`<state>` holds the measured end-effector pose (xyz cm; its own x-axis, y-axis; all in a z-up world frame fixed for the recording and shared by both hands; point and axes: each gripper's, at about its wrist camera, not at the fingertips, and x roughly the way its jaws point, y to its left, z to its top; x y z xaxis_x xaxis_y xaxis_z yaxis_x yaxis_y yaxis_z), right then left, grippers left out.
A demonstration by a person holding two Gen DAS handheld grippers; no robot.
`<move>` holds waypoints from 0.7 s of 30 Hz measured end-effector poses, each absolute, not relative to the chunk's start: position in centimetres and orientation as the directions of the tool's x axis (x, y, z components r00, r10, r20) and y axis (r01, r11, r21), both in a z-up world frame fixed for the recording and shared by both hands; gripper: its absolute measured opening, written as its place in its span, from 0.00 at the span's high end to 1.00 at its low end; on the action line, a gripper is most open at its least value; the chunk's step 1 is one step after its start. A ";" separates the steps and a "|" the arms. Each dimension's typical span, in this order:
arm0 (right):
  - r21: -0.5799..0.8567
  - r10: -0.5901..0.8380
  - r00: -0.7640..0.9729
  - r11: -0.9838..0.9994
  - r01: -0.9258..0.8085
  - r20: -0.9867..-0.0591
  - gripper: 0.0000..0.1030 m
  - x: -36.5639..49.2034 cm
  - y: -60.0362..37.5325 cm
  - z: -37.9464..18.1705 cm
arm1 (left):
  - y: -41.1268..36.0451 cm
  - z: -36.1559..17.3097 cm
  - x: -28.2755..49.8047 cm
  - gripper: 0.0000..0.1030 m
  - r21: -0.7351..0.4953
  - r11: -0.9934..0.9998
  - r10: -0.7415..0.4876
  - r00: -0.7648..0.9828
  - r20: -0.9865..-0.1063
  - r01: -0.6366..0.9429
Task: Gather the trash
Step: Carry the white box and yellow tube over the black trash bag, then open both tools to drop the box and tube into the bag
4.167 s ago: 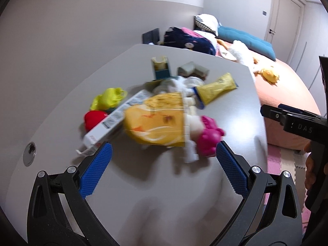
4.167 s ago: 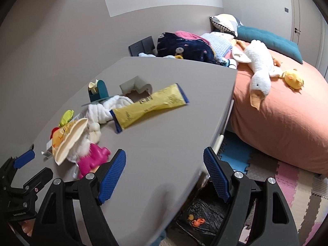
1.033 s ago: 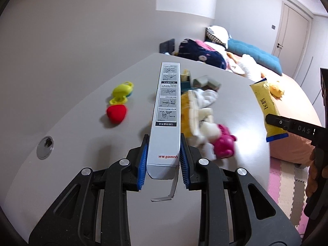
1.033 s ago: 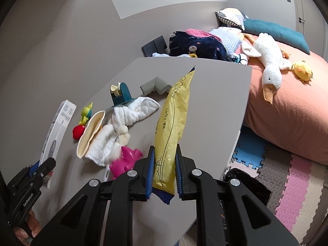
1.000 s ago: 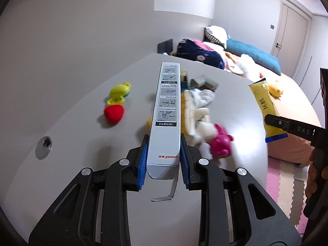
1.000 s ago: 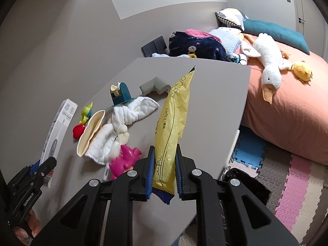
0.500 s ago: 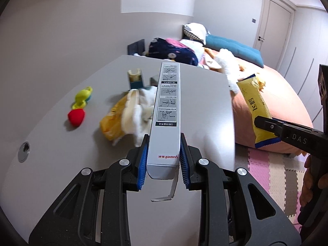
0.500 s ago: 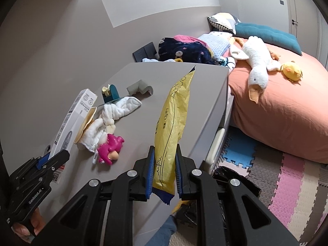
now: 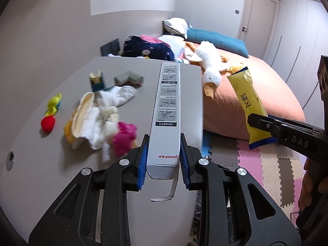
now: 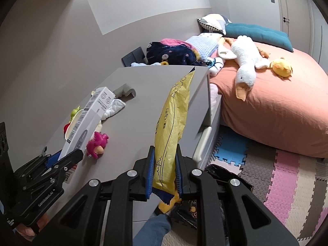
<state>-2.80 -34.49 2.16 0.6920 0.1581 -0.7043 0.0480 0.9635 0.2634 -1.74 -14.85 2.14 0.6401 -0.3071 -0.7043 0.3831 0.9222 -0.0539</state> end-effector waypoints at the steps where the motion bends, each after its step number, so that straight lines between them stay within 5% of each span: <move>1: 0.262 0.153 0.693 0.963 0.054 -0.704 0.81 -3.1 -34.7 2.2 | -15.2 2.1 -1.7 0.73 -0.054 0.920 -0.311 0.637 -0.705 0.389; 21: 0.263 0.072 0.690 0.949 0.176 -0.721 0.81 -5.7 -41.0 1.2 | -23.1 0.0 -3.0 0.73 -0.054 0.843 -0.386 0.532 -0.754 0.535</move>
<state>-5.66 -41.00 1.21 0.6895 0.0720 -0.7207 0.1757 0.9487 0.2630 -3.00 -23.10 0.03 0.5320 -0.3860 -0.7536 0.5353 0.8429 -0.0539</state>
